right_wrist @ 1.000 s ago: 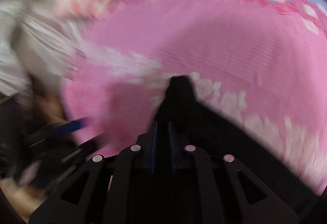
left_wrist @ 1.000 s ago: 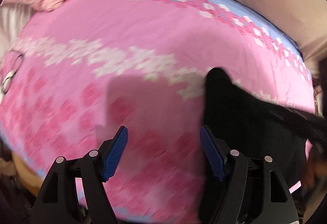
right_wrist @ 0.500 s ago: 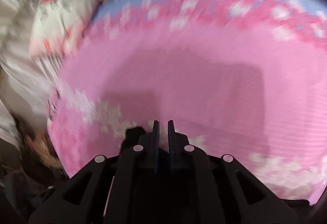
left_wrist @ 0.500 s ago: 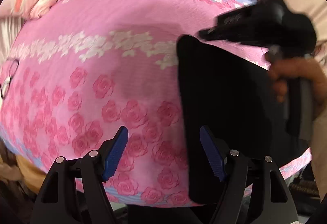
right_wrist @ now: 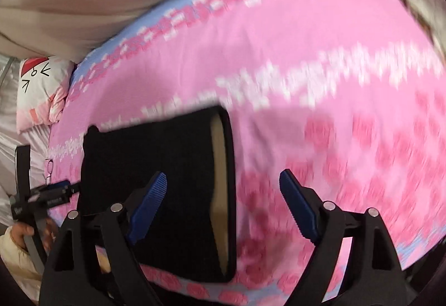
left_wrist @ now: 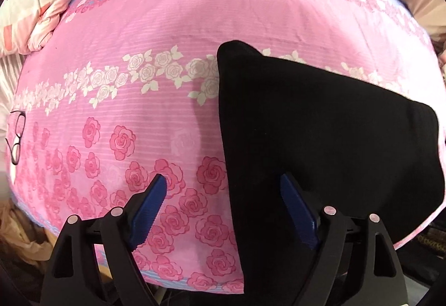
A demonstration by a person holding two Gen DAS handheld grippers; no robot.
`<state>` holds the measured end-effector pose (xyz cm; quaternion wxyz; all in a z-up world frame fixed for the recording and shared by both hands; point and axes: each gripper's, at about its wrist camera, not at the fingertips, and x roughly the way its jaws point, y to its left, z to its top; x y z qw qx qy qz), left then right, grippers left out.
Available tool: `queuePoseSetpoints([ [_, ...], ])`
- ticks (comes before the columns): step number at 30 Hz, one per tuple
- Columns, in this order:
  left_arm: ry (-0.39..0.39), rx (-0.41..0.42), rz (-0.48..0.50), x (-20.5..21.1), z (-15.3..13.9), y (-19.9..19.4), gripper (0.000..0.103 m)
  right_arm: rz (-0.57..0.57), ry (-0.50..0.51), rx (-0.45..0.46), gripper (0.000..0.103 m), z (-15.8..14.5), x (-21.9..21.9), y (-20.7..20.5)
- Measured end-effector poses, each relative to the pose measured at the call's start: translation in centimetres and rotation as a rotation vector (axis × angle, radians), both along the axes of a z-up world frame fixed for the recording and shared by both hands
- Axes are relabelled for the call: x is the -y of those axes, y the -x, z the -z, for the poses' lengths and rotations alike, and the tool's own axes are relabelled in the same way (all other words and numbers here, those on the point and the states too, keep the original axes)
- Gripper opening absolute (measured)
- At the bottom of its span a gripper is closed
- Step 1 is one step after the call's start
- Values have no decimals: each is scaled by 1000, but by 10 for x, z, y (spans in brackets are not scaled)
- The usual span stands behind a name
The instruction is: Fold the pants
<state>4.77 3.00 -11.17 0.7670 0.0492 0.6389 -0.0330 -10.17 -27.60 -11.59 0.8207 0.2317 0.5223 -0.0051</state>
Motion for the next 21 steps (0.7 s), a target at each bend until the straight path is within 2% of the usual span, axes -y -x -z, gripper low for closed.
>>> queuePoseSetpoints([
  [4,-58,0,13,5,2,-1,87,-8,-86,-38,82,25,-8,11],
  [8,-71,-14,2,4,6,-2,88,-22,-121,-60,87,38,-18,14],
  [10,-86,-18,-25,0,7,-2,98,-15,-167,-65,88,46,-18,15],
  [11,-97,-22,-37,-1,8,-1,98,-8,-213,-67,88,51,-17,16],
  [16,5,-55,-132,-19,17,6,98,-1,-246,-50,91,54,-18,18],
  [18,46,-77,-172,-26,20,5,98,6,-249,-52,96,53,-20,17],
  [21,43,-85,-173,-27,19,5,98,27,-250,-54,98,54,-23,16],
])
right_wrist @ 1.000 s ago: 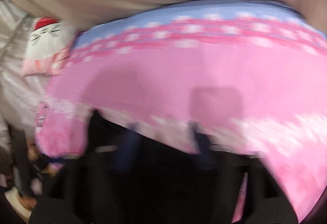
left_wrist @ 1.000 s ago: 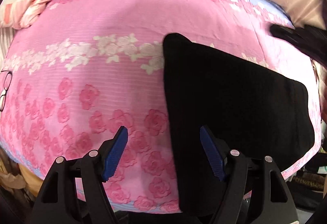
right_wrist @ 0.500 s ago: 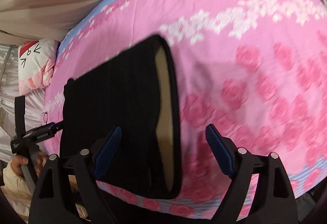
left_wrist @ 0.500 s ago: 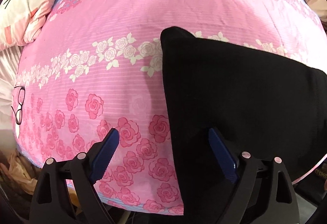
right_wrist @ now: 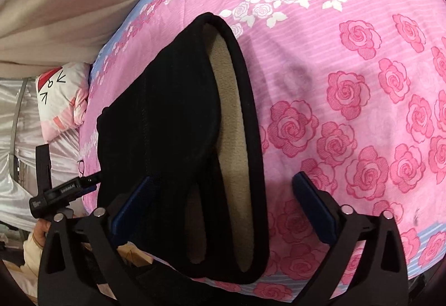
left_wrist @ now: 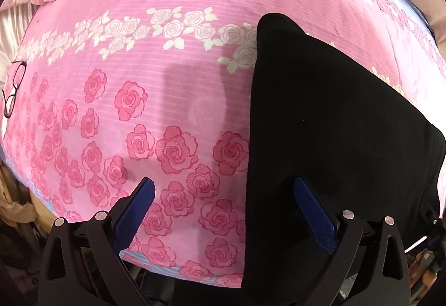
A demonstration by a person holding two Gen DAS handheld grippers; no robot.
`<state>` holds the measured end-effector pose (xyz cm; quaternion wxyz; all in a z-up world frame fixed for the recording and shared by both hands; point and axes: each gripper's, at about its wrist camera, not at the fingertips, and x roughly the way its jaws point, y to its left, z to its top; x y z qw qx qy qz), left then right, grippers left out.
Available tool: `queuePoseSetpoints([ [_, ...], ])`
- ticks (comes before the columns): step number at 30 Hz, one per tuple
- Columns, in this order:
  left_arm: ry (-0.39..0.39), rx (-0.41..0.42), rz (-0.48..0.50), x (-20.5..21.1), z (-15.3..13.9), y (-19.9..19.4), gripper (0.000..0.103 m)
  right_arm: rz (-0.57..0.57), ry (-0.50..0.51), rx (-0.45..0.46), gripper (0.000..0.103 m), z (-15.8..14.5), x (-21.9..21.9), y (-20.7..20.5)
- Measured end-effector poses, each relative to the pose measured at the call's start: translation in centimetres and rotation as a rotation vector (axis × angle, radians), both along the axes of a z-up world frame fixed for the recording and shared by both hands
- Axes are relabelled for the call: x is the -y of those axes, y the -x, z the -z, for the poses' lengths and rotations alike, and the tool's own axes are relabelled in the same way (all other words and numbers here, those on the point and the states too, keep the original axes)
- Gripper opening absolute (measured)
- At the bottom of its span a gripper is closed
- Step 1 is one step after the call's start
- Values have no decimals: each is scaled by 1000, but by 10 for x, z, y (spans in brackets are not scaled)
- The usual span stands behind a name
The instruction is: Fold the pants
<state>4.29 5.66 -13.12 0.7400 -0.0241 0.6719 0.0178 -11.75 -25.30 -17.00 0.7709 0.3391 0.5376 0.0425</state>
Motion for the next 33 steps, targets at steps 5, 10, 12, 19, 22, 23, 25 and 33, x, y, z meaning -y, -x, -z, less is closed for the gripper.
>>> queuePoseSetpoints([
  [5,-46,14,27,7,-2,-2,98,-1,41,-3,98,0,-8,-4],
  [10,-67,28,58,15,-5,-5,98,-10,26,-10,98,2,-7,-6],
  [12,-67,36,72,17,-9,-6,98,-8,14,-19,98,3,-5,-7],
  [19,243,-29,-19,-2,1,-6,98,-38,27,-29,98,2,-8,-8],
  [22,355,-69,-86,-10,11,-6,98,-36,-2,-38,98,3,-4,-8],
  [23,413,-91,-109,-12,15,-6,98,-16,-25,-40,98,3,-1,-6],
  [25,492,-133,-139,-14,23,-7,98,22,-74,-40,98,6,5,-2],
  [33,528,-147,-22,14,24,-6,98,39,-192,-47,98,11,18,11],
])
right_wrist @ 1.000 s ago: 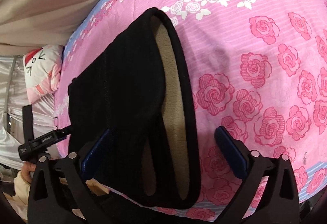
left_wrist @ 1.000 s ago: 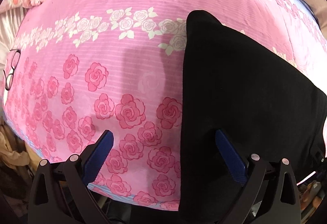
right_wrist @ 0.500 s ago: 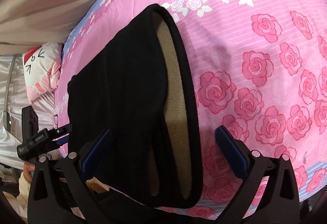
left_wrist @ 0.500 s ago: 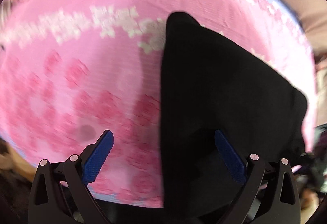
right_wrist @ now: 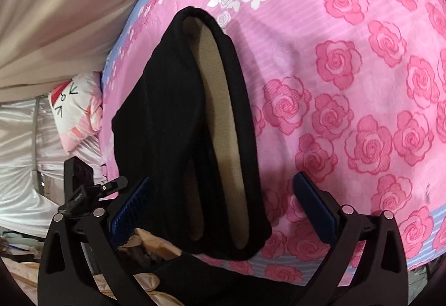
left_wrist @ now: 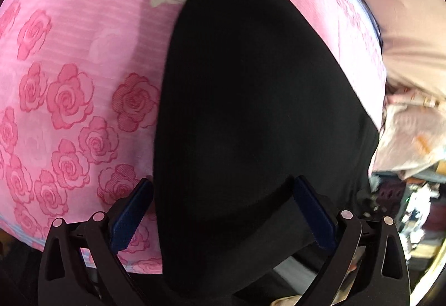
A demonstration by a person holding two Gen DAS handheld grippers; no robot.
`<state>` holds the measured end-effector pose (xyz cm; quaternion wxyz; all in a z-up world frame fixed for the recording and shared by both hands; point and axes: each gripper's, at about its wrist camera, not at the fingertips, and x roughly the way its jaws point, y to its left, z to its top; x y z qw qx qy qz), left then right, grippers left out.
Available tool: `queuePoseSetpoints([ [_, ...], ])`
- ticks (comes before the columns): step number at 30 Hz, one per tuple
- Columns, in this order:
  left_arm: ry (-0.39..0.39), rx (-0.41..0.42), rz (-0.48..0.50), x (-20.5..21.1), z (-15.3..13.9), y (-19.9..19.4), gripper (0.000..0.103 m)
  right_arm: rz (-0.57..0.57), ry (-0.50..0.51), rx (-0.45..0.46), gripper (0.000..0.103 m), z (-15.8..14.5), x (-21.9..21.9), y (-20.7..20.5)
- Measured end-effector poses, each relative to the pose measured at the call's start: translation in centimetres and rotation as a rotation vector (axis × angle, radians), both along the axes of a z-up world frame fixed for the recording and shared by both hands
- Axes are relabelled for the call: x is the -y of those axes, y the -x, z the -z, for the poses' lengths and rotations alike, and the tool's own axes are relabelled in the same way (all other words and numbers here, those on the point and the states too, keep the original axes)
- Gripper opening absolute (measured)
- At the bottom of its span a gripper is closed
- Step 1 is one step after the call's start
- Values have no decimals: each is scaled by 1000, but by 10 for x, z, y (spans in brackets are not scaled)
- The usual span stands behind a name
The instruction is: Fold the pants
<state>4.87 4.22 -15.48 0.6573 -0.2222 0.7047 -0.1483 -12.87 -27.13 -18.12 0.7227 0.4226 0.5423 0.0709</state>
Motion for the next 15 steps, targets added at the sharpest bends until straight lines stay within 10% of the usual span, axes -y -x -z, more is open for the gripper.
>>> queuePoseSetpoints([
  [15,60,-21,26,31,5,-4,98,101,-226,-5,98,15,27,27],
])
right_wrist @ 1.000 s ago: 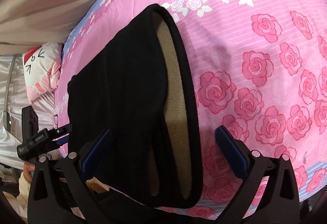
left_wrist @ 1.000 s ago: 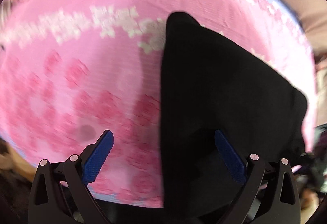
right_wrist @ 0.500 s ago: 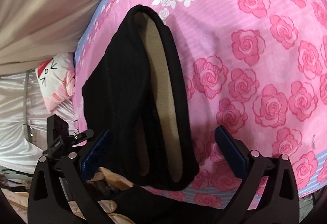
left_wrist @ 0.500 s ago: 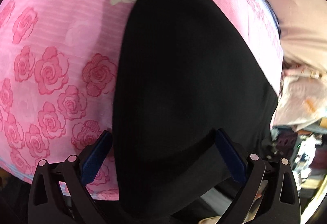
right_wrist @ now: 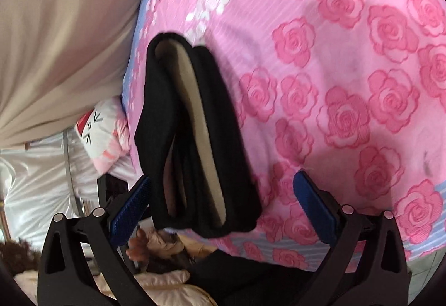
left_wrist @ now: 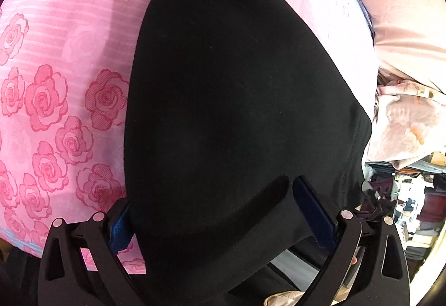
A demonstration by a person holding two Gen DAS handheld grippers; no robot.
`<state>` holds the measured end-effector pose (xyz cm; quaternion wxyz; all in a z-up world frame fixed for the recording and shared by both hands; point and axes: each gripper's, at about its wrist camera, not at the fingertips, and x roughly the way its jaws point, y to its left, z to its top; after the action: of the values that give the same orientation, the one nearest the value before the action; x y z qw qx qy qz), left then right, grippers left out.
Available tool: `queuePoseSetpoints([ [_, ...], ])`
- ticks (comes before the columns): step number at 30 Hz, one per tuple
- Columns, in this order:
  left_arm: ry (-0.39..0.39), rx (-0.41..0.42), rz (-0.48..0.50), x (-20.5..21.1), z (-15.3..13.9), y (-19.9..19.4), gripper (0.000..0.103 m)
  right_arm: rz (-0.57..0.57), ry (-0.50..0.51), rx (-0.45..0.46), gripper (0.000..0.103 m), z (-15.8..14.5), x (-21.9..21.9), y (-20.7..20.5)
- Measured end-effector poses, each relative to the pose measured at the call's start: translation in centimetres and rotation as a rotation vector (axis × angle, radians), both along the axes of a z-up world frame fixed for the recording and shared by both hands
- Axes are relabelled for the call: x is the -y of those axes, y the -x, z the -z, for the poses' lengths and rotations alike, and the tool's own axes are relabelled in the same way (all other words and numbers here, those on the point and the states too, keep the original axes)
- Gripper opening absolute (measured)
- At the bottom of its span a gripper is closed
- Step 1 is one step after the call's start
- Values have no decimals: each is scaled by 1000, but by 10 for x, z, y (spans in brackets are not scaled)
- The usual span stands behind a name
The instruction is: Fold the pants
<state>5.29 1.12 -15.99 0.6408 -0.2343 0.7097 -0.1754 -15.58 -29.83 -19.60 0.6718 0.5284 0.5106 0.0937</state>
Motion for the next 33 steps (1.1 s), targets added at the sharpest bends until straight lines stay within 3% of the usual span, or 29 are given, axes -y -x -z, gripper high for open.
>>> queuePoseSetpoints([
  [3,-11,12,42,1,-1,1,98,-66,-72,-1,98,6,-18,-8],
  [10,12,32,47,12,-2,-2,97,-91,-10,34,98,1,-37,-23],
  [13,23,47,45,16,-3,-4,97,-113,74,25,94,-5,-45,-22],
  [14,20,52,45,15,-4,-3,96,-127,115,16,90,-9,-50,-22],
  [16,-19,63,64,19,-3,-1,93,-134,164,1,72,-12,-53,-22],
  [17,-27,72,70,23,-4,0,91,-135,164,-6,48,-12,-54,-21],
  [18,-38,79,81,23,-5,1,87,-119,132,-18,48,-11,-53,-20],
  [21,-46,99,104,22,-9,5,76,-149,157,-16,48,-18,-59,-24],
  [26,80,127,60,6,-12,6,74,-109,34,-28,58,-3,-53,-27],
  [28,96,112,21,-2,0,5,75,-48,-39,-22,62,5,-46,-24],
  [29,145,109,-7,-8,5,3,81,-41,-48,-20,63,7,-47,-24],
  [30,216,92,-38,-14,9,2,91,-44,-48,-13,63,7,-48,-26],
  [31,236,88,-54,-17,11,1,95,-59,-28,-4,63,5,-51,-27],
  [33,244,92,-62,-16,12,1,97,-87,0,8,59,2,-52,-29],
])
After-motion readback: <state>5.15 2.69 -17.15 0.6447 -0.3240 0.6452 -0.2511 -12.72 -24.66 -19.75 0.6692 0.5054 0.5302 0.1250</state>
